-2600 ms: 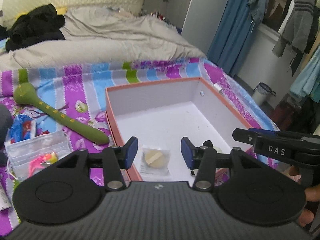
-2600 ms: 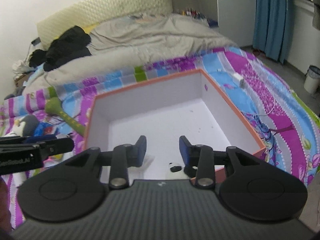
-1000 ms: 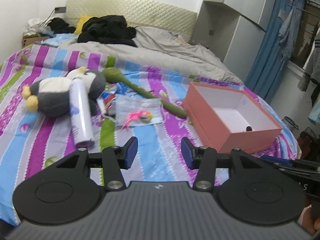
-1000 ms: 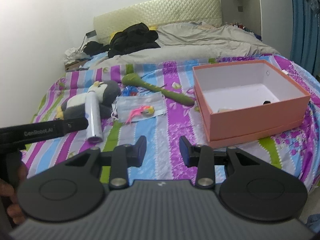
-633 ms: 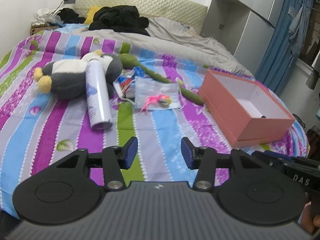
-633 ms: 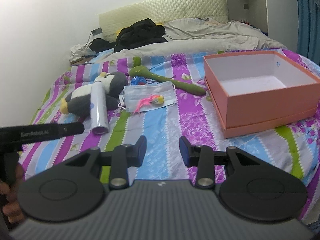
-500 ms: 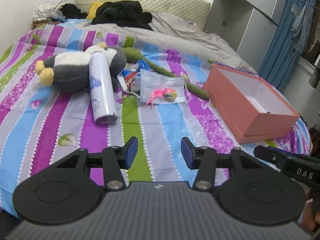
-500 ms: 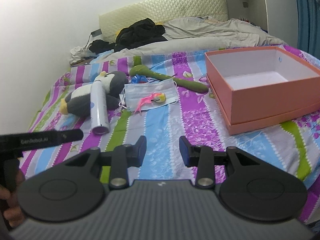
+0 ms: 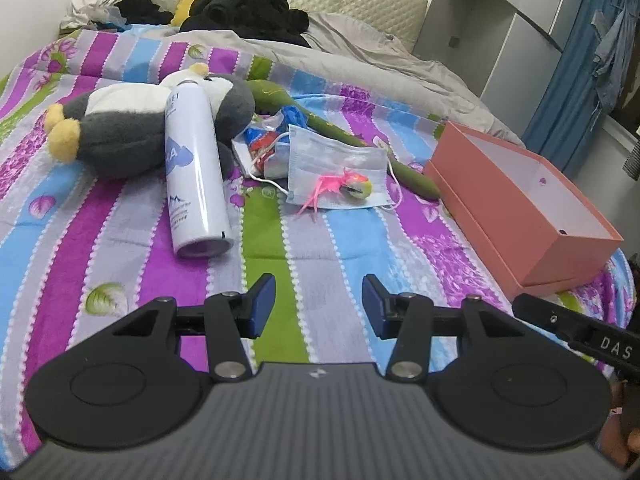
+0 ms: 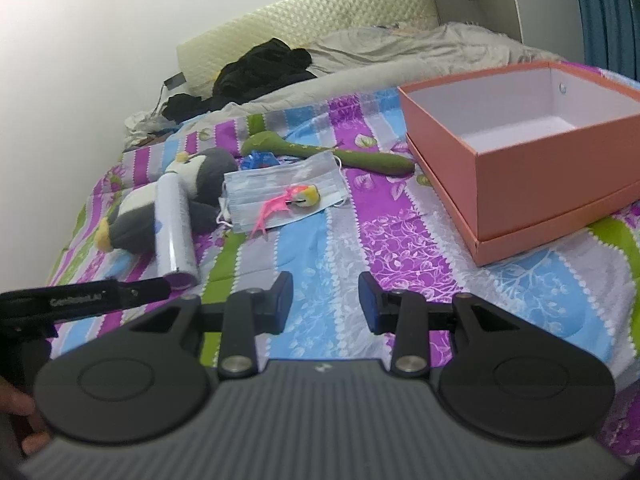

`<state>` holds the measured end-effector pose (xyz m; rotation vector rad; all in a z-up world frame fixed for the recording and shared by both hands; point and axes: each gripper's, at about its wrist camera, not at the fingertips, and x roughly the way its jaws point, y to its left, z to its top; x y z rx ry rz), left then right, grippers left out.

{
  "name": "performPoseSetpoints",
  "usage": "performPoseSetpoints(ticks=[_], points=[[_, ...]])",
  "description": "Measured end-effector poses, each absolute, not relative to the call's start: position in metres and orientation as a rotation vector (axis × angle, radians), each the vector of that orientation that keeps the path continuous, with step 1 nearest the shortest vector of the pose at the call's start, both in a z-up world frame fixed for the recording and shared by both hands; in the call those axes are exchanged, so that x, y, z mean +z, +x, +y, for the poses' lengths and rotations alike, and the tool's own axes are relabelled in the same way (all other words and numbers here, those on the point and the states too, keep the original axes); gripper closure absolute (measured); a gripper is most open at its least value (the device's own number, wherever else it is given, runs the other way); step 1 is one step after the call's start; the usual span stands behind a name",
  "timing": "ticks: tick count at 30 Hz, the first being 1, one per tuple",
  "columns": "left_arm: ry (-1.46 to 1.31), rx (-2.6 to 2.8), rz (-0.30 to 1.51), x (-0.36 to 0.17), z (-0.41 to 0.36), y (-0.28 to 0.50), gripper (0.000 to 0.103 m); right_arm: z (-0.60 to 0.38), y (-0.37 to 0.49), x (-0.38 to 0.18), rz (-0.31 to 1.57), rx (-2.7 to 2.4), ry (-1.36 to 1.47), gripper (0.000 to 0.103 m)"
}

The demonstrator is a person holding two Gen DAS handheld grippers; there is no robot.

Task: Organize soft objects
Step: 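Grasp the face mask with the left tool while the right tool grasps the bird toy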

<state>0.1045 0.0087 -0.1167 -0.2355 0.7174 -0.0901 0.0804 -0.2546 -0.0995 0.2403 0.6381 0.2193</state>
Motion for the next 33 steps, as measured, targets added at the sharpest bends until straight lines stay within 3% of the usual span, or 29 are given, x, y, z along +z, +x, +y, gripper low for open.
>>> performPoseSetpoints(ticks=[21,33], points=[[-0.312,-0.007,0.676,-0.149,0.034,0.204,0.05,-0.226,0.199,-0.137,0.671,0.263,0.328,0.062],[-0.324,-0.043,0.678,-0.165,0.034,0.274,0.057,-0.213,0.27,-0.162,0.73,0.276,0.437,0.063]])
